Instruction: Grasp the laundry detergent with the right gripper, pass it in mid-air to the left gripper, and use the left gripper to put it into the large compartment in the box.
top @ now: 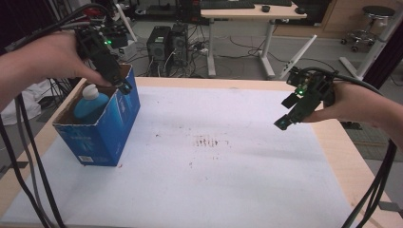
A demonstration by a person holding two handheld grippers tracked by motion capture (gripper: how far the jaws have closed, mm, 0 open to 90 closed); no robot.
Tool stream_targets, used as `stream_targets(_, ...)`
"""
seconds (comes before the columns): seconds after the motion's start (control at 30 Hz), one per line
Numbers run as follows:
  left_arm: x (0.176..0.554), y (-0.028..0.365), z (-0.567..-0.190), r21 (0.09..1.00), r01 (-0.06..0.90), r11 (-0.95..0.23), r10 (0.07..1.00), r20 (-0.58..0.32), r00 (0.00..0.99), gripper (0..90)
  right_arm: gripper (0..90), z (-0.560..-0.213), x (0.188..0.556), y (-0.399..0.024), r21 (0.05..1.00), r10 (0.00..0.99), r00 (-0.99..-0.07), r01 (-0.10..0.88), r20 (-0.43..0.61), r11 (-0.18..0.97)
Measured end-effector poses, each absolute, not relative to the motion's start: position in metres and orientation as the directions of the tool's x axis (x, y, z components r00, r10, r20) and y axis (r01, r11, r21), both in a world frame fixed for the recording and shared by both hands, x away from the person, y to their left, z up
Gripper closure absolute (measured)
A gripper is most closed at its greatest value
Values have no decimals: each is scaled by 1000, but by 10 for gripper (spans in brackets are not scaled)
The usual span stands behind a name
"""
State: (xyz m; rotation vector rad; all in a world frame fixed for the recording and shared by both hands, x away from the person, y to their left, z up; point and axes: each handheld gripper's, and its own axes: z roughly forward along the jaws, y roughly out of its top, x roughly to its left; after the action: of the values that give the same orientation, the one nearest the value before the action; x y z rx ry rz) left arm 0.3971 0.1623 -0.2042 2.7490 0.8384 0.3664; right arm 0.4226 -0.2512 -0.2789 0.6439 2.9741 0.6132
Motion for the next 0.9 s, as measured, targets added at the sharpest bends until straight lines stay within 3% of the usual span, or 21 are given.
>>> stream_targets(0.4,406,101,-240,280,393,-876,441,134,888,220,123,-274,419,-247,416,405,-913,390,56,822)
stream_targets(0.9,408,87,-255,259,379,-888,420,128,898,220,123,-273,419,-240,416,379,-924,364,49,834)
